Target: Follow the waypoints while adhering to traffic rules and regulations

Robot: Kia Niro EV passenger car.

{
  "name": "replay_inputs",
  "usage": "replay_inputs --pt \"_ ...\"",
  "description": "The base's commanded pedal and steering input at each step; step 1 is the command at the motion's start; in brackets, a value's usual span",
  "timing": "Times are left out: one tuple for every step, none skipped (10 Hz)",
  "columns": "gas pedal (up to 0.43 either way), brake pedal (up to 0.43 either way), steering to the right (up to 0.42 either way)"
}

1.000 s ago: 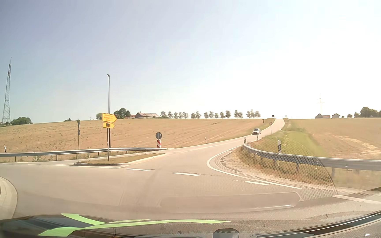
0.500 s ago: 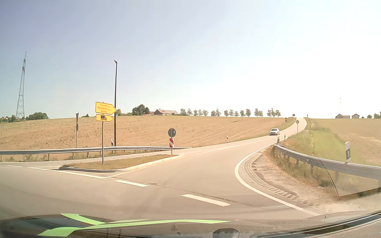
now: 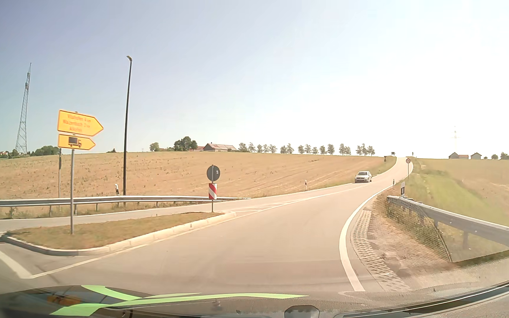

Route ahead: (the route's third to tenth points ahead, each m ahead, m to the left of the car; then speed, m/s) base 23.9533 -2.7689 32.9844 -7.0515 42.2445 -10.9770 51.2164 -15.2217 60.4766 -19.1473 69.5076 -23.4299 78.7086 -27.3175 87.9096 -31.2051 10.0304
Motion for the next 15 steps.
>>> replay_inputs --pt "0.339 0.0 0.048" --pt "0.339 0.0 0.061" --pt "0.339 0.0 0.073" --pt "0.339 0.0 0.079" --pt "0.339 0.0 0.085" --pt "0.339 0.0 0.088" --pt "0.339 0.0 0.087" --pt "0.358 0.0 0.083" --pt "0.358 0.0 0.081" --pt "0.37 0.0 0.081" --pt "0.37 0.0 0.082" --pt "0.39 0.0 0.081" --pt "0.39 0.0 0.081" --pt "0.398 0.0 0.078" --pt "0.421 0.0 0.073"
